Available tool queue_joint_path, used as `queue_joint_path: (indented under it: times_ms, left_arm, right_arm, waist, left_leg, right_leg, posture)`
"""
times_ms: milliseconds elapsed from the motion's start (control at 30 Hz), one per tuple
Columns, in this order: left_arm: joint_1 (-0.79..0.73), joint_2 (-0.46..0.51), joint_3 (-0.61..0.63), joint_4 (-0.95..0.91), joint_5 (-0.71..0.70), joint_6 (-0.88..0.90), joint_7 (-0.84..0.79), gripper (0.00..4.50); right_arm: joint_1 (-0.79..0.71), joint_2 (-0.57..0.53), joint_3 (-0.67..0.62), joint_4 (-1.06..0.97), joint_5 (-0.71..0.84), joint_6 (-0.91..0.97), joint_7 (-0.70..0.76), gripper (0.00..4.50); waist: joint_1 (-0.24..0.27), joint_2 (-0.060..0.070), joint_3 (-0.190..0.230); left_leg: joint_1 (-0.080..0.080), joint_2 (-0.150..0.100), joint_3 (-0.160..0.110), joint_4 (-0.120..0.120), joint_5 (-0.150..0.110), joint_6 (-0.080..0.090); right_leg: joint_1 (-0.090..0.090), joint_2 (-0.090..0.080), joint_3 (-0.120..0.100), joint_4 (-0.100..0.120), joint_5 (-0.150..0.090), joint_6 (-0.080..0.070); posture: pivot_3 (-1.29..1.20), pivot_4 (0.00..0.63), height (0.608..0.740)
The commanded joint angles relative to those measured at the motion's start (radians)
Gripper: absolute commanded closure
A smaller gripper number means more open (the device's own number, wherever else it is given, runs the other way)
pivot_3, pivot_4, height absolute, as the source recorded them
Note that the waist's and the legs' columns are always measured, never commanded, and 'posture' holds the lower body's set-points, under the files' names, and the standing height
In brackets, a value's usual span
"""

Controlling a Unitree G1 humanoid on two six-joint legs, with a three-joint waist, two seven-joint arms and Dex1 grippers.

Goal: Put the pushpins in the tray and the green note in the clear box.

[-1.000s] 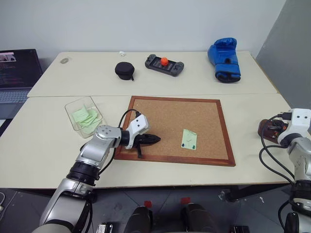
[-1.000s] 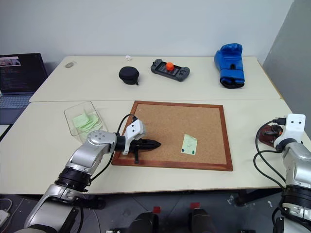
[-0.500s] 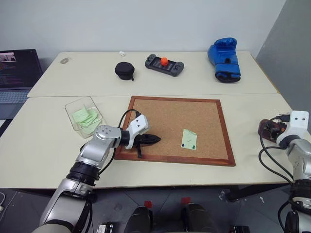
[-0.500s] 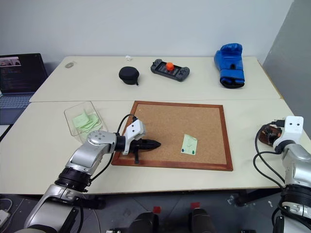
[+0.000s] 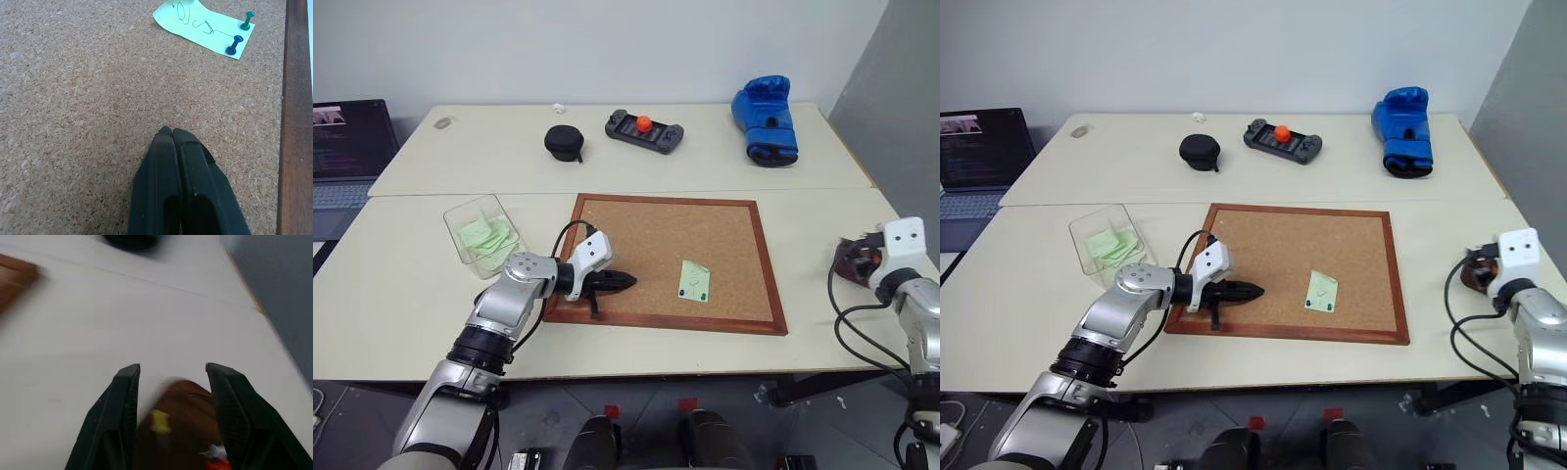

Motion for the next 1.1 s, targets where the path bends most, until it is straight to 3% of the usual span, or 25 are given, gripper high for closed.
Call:
queue_joint_path:
  times_ms: [33,300,533,1067,1100]
  left_arm:
    - [0.02,-0.002,-0.033,0.01,0.026,0.005,-0.006,4.5]
    - [0.004,-0.002,-0.036,0.018,0.03,0.001,-0.012,4.5]
    - [-0.002,0.002,-0.04,0.02,0.034,-0.003,-0.02,4.5]
    - [0.011,0.017,-0.037,-0.002,0.03,0.01,-0.021,4.5]
    - [0.01,0.017,-0.037,-0.001,0.03,0.01,-0.021,4.5]
  right_arm:
    - [0.048,-0.022,0.092,-0.212,0.1,0.046,0.174,2.24]
    - [0.049,0.002,0.292,-0.34,0.127,0.045,0.317,2.24]
    - [0.008,0.066,0.455,-0.203,-0.012,-0.106,0.357,2.24]
    - [-0.04,0.133,0.445,-0.017,-0.04,-0.176,0.362,2.24]
    - [-0.04,0.132,0.443,-0.015,-0.041,-0.178,0.364,2.6]
  waist:
    - [0.001,0.0,0.0]
    - [0.002,-0.001,0.0]
    - [0.002,-0.001,0.0]
    - [0.002,-0.001,0.0]
    - [0.002,-0.001,0.0]
  left_leg:
    - [0.0,0.0,-0.001,0.0,0.0,0.0]
    - [0.0,0.0,-0.002,0.001,0.0,0.0]
    - [0.0,0.0,-0.002,0.001,0.0,0.0]
    - [0.0,0.0,-0.003,0.001,0.0,0.0]
    - [0.0,0.0,-0.003,0.001,0.0,0.0]
  right_leg:
    - [0.0,0.0,0.0,0.0,0.0,0.0]
    - [0.001,-0.001,-0.001,-0.001,0.0,0.0]
    - [0.001,-0.001,-0.002,-0.001,0.0,0.0]
    - [0.0,0.0,-0.002,-0.001,0.0,0.0]
    - [0.0,0.0,-0.002,-0.001,0.0,0.0]
  posture:
    - [0.0,0.15,0.74]
    - [0.0,0.15,0.74]
    - [0.0,0.15,0.74]
    - [0.0,0.15,0.74]
    - [0.0,0.15,0.74]
